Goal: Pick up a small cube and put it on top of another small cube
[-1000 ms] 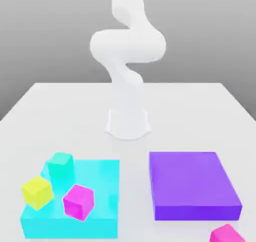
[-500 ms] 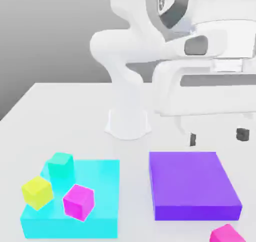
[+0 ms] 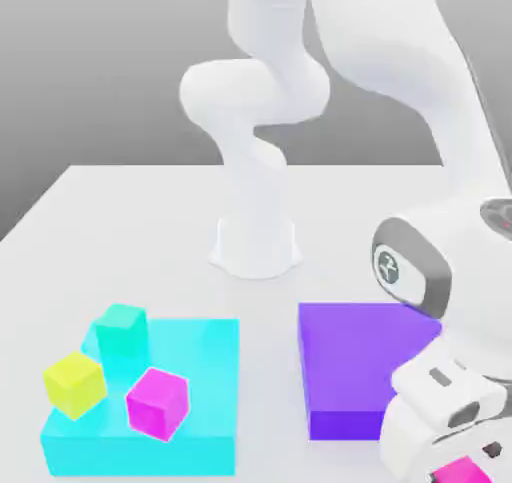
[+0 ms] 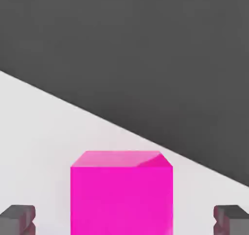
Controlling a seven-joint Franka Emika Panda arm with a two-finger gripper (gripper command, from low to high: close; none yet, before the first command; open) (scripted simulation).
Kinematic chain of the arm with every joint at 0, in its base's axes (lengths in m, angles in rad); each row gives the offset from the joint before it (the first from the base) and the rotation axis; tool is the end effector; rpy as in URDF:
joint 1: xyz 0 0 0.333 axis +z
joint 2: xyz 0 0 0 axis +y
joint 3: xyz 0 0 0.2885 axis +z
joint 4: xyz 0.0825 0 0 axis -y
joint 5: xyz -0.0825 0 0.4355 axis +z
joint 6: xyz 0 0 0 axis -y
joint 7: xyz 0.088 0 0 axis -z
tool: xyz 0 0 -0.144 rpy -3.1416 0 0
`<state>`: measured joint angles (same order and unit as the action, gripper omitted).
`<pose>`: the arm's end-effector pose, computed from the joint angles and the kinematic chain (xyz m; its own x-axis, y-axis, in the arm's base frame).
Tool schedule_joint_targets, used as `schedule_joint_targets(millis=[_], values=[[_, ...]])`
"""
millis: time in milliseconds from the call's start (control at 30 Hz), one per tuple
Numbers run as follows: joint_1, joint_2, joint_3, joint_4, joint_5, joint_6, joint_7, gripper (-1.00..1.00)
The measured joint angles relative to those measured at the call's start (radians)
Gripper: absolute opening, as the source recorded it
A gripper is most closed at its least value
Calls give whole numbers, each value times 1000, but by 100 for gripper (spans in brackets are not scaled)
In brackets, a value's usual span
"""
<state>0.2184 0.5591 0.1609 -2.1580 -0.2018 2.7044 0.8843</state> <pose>0.5196 0.2242 0.0304 0.9407 -0.3391 0.0006 -0.3391 -0.9407 -0.0007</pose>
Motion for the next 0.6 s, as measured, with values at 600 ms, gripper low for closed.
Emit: schedule_joint_targets(millis=[600], values=[[-201,-333,-145,-144,135,-183,82,-100]])
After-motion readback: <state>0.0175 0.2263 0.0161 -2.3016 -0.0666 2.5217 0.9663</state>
